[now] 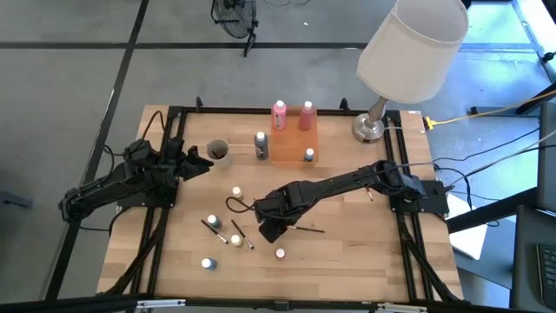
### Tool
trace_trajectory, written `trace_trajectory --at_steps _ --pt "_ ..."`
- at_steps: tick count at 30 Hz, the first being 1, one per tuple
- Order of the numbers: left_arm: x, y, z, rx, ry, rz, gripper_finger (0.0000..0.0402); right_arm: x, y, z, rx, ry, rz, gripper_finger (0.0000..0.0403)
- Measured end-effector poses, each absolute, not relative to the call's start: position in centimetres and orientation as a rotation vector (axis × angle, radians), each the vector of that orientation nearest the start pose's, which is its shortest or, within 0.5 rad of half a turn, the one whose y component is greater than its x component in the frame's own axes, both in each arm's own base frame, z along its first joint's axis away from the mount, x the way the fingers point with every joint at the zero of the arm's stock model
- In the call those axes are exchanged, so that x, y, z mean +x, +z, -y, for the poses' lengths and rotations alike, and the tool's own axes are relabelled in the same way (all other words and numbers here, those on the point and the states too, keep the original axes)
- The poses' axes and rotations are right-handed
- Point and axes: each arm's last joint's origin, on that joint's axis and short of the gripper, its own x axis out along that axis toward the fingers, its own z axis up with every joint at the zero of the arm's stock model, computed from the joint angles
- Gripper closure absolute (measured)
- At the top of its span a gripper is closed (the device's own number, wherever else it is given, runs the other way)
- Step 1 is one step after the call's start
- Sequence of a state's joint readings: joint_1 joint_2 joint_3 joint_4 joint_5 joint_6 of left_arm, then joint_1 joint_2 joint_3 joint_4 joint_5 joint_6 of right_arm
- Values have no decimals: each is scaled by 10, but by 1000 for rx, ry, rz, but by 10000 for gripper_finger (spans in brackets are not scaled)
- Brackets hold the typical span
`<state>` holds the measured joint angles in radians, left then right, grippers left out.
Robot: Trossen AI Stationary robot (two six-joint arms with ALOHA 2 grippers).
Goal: Pick & Place Paint Supplies
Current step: Put the small dark yellow paint bottle into the orange bin
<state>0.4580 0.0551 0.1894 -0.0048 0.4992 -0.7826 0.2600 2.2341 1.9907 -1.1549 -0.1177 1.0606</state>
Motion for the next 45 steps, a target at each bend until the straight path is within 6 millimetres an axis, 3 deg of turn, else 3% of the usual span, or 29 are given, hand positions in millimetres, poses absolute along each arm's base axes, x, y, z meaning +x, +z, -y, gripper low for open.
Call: trace_trajectory --at_steps 20,26,38,45 --pt "81 222 -25 -722 -77 95 233 426 232 -125 781 -452 -1431 283" --pt "81 222 -25 -721 -77 96 233 422 253 -124 737 -466 -1427 283" --pt "81 222 -25 -738 -78 96 233 404 329 -113 625 -513 -1280 283" --pt "81 222 -25 -738 -78 95 233 399 343 -92 561 -569 -1221 283"
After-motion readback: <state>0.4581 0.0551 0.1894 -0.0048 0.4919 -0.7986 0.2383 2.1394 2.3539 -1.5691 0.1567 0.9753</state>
